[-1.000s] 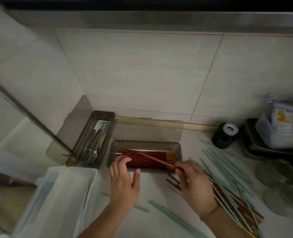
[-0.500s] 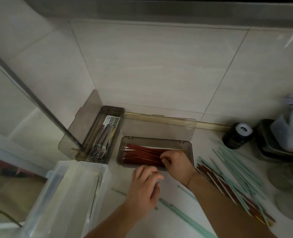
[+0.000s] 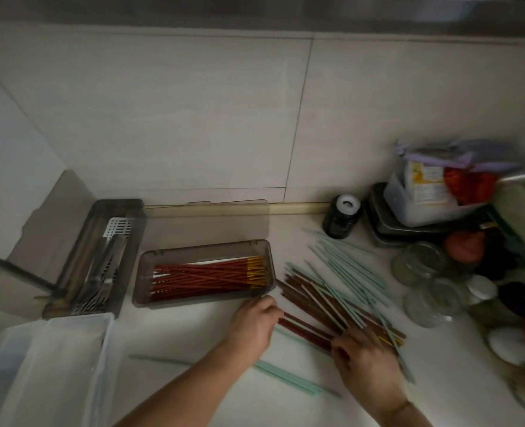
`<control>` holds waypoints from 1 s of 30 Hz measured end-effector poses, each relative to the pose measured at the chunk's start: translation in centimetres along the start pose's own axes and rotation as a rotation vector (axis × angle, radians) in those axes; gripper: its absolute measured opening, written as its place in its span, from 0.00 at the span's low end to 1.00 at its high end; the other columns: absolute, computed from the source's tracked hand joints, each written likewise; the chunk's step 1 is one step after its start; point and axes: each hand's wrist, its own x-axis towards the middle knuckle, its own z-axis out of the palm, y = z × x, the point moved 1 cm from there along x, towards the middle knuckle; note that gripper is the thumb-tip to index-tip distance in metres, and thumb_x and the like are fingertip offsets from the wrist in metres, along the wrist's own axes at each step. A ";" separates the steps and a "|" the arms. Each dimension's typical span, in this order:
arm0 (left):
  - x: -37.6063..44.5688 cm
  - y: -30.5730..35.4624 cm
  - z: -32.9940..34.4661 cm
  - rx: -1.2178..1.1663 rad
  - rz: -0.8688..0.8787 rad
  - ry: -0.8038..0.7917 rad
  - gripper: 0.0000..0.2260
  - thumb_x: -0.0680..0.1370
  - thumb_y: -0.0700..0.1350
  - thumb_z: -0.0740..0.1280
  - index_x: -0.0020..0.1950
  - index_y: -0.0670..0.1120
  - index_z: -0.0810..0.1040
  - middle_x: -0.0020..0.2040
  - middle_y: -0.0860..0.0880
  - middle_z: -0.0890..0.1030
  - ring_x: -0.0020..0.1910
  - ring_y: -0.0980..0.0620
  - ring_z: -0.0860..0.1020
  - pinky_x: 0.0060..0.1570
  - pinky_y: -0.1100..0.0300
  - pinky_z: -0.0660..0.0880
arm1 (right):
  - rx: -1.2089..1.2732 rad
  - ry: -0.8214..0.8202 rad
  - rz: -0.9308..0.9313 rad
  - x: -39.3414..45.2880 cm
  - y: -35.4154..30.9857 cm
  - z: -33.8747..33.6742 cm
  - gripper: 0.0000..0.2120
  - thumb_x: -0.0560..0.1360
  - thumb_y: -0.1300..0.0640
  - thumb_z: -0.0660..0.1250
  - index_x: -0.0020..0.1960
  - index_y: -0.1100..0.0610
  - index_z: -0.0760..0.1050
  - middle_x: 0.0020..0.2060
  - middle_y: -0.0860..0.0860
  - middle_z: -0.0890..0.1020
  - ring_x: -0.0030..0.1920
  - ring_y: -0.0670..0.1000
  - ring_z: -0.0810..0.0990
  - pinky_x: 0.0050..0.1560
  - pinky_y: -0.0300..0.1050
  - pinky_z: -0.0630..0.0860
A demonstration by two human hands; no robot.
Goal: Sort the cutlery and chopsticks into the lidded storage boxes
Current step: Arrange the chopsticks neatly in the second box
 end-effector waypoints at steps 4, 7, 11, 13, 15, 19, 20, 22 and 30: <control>-0.2 -0.2 0.2 0.069 0.047 -0.021 0.11 0.64 0.36 0.78 0.43 0.47 0.85 0.41 0.49 0.80 0.38 0.47 0.79 0.39 0.62 0.76 | -0.098 0.009 -0.089 -0.5 -0.5 0.0 0.04 0.67 0.53 0.66 0.35 0.50 0.78 0.35 0.46 0.79 0.36 0.53 0.79 0.28 0.44 0.72; -0.5 -0.4 -0.1 0.087 0.061 -0.029 0.10 0.64 0.41 0.80 0.42 0.50 0.84 0.40 0.52 0.79 0.38 0.50 0.78 0.39 0.63 0.74 | -0.141 -0.038 -0.102 -0.5 -0.8 -0.1 0.06 0.64 0.51 0.73 0.33 0.51 0.77 0.33 0.46 0.78 0.35 0.54 0.79 0.26 0.45 0.72; -0.8 -0.1 -0.2 0.145 0.084 -0.046 0.08 0.65 0.44 0.79 0.41 0.51 0.84 0.40 0.53 0.78 0.39 0.50 0.78 0.40 0.61 0.76 | -0.175 -0.113 -0.088 0.0 -0.9 -0.2 0.12 0.60 0.47 0.78 0.31 0.51 0.76 0.32 0.46 0.78 0.35 0.53 0.80 0.24 0.44 0.73; -1.0 0.3 -0.3 0.192 0.106 -0.043 0.06 0.69 0.47 0.76 0.44 0.52 0.84 0.41 0.54 0.79 0.41 0.51 0.77 0.42 0.60 0.75 | -0.149 -0.088 -0.116 0.1 -0.9 -0.4 0.06 0.66 0.48 0.69 0.35 0.50 0.77 0.34 0.46 0.79 0.36 0.53 0.80 0.29 0.46 0.74; -1.3 0.8 -0.7 0.243 0.145 -0.019 0.05 0.73 0.51 0.71 0.47 0.53 0.82 0.43 0.56 0.79 0.43 0.52 0.76 0.45 0.57 0.71 | -0.079 -0.024 -0.108 0.5 -1.2 -0.9 0.06 0.70 0.50 0.63 0.39 0.50 0.77 0.35 0.46 0.79 0.36 0.53 0.79 0.32 0.47 0.75; -2.1 0.5 -3.2 0.234 0.163 0.098 0.04 0.76 0.48 0.66 0.48 0.52 0.80 0.42 0.55 0.79 0.41 0.52 0.76 0.45 0.57 0.67 | 0.020 0.057 -0.110 2.9 -2.5 -2.5 0.04 0.71 0.50 0.65 0.45 0.49 0.76 0.34 0.44 0.80 0.33 0.50 0.79 0.32 0.43 0.74; -2.3 -0.1 -4.3 0.232 0.152 0.145 0.04 0.76 0.47 0.66 0.48 0.51 0.80 0.42 0.55 0.78 0.40 0.52 0.75 0.44 0.56 0.68 | 0.025 0.067 -0.141 3.8 -3.0 -2.7 0.06 0.73 0.50 0.63 0.47 0.49 0.77 0.35 0.44 0.80 0.35 0.49 0.79 0.34 0.44 0.74; -2.9 -1.8 -6.5 0.246 0.117 0.249 0.07 0.78 0.47 0.63 0.47 0.50 0.80 0.40 0.54 0.78 0.38 0.51 0.75 0.42 0.54 0.69 | 0.050 0.077 -0.204 5.6 -4.3 -2.9 0.08 0.75 0.52 0.62 0.51 0.51 0.78 0.39 0.45 0.82 0.39 0.50 0.80 0.37 0.45 0.76; -4.1 -6.9 -11.1 0.275 -0.297 0.304 0.13 0.76 0.49 0.63 0.56 0.47 0.80 0.52 0.49 0.80 0.51 0.46 0.78 0.53 0.50 0.75 | 0.180 -0.079 -0.206 14.3 -12.1 0.5 0.07 0.74 0.62 0.66 0.49 0.55 0.80 0.42 0.52 0.83 0.41 0.55 0.79 0.42 0.46 0.75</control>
